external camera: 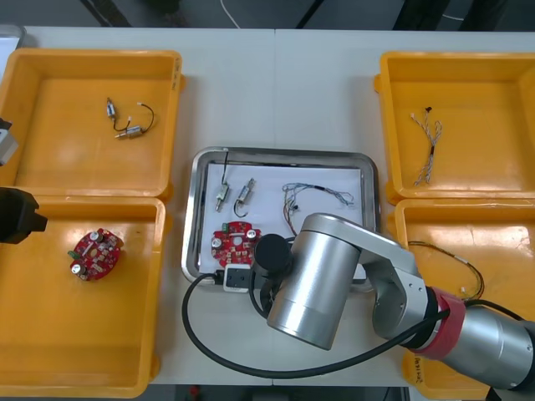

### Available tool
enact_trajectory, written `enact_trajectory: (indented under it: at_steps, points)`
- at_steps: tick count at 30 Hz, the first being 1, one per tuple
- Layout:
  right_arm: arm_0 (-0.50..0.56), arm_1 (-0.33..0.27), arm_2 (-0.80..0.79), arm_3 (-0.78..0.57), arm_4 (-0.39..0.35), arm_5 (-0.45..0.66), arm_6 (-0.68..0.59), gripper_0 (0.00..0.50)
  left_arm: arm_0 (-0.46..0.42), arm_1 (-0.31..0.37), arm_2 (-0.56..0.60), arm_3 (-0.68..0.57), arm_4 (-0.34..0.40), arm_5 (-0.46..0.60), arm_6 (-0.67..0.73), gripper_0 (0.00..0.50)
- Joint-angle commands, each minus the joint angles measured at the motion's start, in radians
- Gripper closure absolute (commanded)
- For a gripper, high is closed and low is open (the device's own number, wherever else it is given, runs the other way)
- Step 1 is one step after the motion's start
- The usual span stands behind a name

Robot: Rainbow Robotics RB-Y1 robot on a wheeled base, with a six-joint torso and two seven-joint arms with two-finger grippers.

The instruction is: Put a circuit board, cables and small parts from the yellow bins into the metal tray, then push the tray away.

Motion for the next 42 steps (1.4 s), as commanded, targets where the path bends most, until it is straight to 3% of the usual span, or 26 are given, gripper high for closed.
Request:
enact_trajectory:
  at_steps: [1,7,19,42]
  points:
    - [-0.076,-0.047,0.031,-0.034,-0.025,-0.008,0.028,0.5,0.017,0.044,0.025,-0.03,0.007,0.007,0.016,0.0]
    - [-0.131,-0.065,0.036,-0.034,-0.087,-0.007,0.034,0.5,0.017,0.044,0.025,-0.03,0.007,0.007,0.016,0.0]
    - [-0.189,-0.088,0.038,-0.028,-0.144,0.001,0.036,0.5,0.017,0.044,0.025,-0.03,0.007,0.007,0.016,0.0]
    - [-0.335,-0.06,0.038,0.122,-0.216,0.0,0.042,0.5,0.017,0.044,0.025,-0.03,0.007,0.007,0.016,0.0]
